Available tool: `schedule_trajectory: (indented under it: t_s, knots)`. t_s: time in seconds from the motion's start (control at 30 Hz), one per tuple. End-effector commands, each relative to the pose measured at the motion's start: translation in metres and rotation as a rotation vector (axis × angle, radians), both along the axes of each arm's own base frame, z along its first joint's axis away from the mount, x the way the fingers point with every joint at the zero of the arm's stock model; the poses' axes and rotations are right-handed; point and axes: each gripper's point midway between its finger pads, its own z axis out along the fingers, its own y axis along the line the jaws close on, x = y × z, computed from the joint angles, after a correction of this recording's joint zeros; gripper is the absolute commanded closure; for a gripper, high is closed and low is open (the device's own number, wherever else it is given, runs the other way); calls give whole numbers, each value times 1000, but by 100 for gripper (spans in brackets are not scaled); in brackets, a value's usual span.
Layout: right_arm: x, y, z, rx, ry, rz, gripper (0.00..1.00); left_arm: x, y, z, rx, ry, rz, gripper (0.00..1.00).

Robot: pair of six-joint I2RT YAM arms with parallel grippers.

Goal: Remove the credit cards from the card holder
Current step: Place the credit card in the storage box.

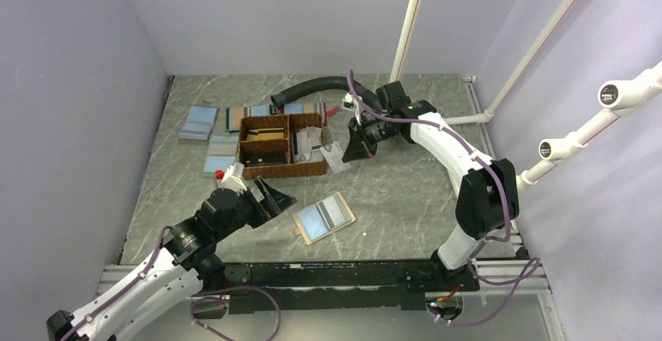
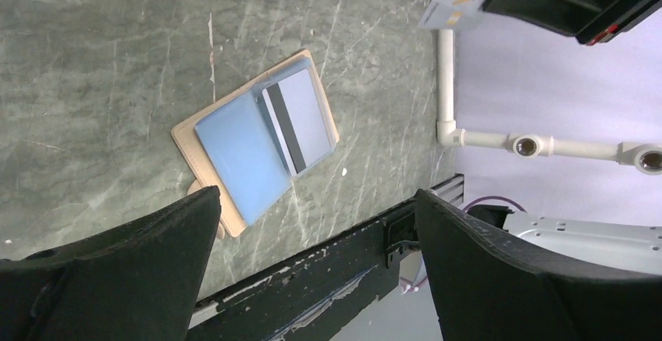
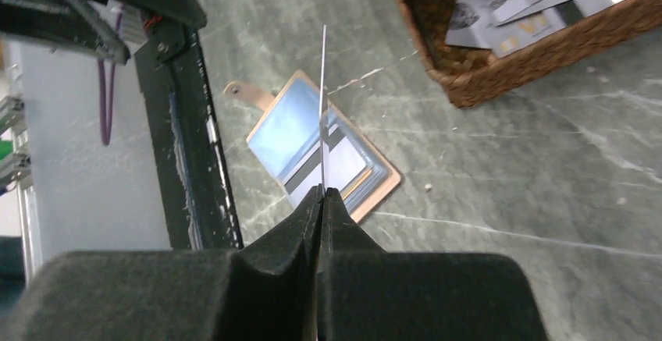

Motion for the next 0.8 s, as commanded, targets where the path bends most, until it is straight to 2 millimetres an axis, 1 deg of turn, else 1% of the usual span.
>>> schedule_trajectory:
  t_s: [0.0,0.03,0.1,0.27,0.47,0.57,0.6,0.63,0.67,0.7,0.73,0.77]
  knots:
    - [36,13,13,-65,-60,-93,100,8,6,32,-75,-39,76,0]
    - [45,16,17,-69,-65,-116,100,6,11,29,-66,-19,96,1]
    - [60,25,21,-70,-60,-154,100,4,17,31,-70,-18,117,1]
    - [83,44,31,-63,-74,-215,100,0,23,31,-80,-6,139,1]
    - [114,59,28,-97,-77,-311,100,-1,26,28,-71,9,153,1]
    - [122,69,13,-114,-42,-353,100,-1,27,28,-63,12,153,0]
    - [126,74,0,-130,-23,-367,100,-1,27,29,-58,12,153,1]
    - [130,78,-6,-142,-17,-385,97,-1,27,28,-54,14,153,0]
    - [136,80,-29,-184,18,-393,88,-1,28,27,-52,20,159,0]
    - [141,81,-40,-215,25,-394,76,-1,28,27,-51,26,162,1]
    - [146,79,-44,-243,5,-392,64,-1,28,26,-50,29,161,1]
    - [152,76,-42,-259,-24,-399,53,-2,28,24,-49,37,158,1]
